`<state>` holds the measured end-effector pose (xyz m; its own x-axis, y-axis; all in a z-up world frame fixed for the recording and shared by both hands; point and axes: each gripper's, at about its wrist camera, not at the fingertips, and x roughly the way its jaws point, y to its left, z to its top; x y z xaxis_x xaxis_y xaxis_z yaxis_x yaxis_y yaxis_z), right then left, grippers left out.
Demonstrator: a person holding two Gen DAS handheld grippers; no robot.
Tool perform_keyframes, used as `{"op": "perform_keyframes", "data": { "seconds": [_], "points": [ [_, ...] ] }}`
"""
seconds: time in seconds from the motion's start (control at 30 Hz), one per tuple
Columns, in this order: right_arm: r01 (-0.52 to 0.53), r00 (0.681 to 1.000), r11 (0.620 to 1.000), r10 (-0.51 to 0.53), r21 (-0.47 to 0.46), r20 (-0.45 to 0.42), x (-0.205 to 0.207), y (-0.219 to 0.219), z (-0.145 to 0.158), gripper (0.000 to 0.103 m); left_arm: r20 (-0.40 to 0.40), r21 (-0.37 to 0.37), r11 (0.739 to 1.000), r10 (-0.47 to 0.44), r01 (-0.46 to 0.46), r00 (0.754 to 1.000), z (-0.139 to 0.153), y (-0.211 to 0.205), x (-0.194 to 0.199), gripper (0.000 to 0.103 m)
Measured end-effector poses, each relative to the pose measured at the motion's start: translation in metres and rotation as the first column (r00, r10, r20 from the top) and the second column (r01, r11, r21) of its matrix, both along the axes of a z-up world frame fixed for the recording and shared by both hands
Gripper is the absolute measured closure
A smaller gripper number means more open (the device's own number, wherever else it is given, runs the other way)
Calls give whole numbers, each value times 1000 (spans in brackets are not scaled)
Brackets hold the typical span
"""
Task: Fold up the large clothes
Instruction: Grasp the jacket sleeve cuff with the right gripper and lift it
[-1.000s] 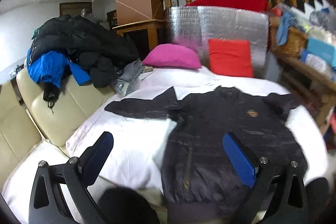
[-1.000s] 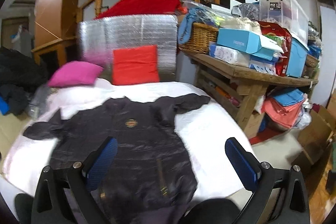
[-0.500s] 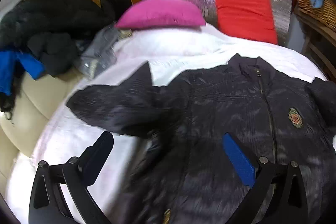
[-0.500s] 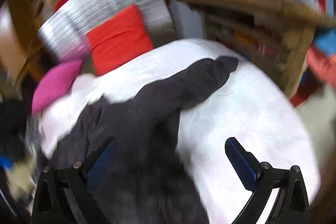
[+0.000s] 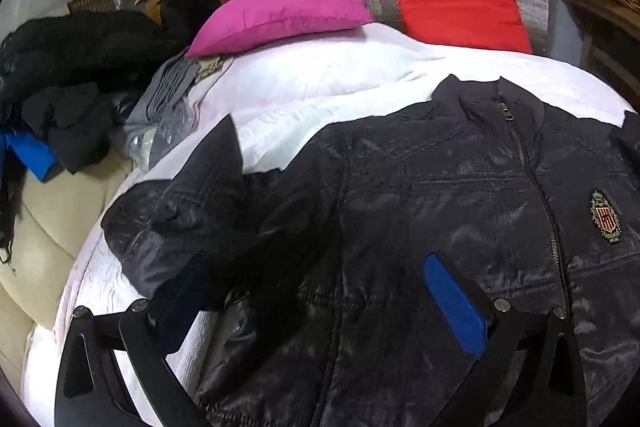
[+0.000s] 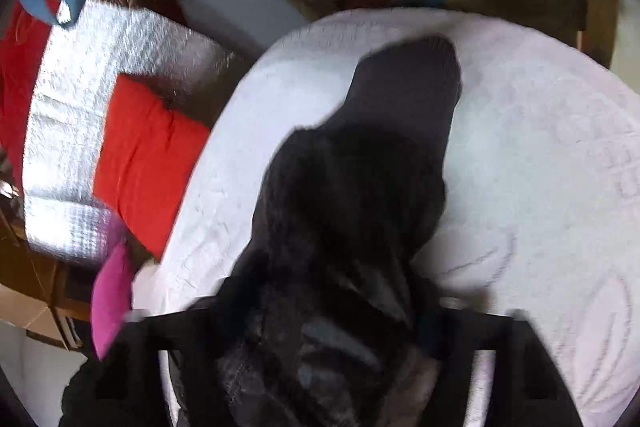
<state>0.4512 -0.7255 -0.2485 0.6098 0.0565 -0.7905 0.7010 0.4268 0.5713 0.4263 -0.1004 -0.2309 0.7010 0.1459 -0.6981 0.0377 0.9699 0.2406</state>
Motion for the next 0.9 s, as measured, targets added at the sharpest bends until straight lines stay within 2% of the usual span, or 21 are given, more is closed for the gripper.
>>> {"op": "perform_keyframes", "data": {
  "seconds": [0.03,0.07,0.13,0.27,0.37,0.4,0.5,0.6,0.73,0.9],
  "points": [
    [-11,1000,999,10,-31,-13,3,4,2,77,7,7,1000,-2,2,1000,0,-3,0,0],
    [-19,1000,998,18,-68,-20,5,11,6,79,10,8,1000,-2,2,1000,0,-3,0,0],
    [-28,999,991,31,-131,22,5,24,23,88,19,4,1000,11,-11,1000,2,-1,0,0],
    [-94,982,973,125,-209,139,0,63,69,90,47,-9,998,60,-60,997,9,13,-1,0],
    [-177,946,951,236,-253,223,-4,112,107,90,62,-22,995,98,-97,993,13,27,-2,0],
    [-222,924,936,291,-273,247,-6,138,122,90,67,-33,993,115,-113,991,16,34,-3,0],
    [-324,878,901,400,-288,263,-11,203,138,90,76,-60,988,147,-143,986,21,49,-6,0],
    [-417,837,870,480,-262,263,-17,266,132,90,82,-81,983,171,-164,982,24,63,-10,0],
    [-513,796,823,562,-244,223,-27,330,105,89,90,-91,983,170,-162,981,25,70,-16,0],
    [-632,750,762,647,-142,135,-41,369,63,87,81,-115,985,141,-131,987,26,70,-20,0]
  ]
}}
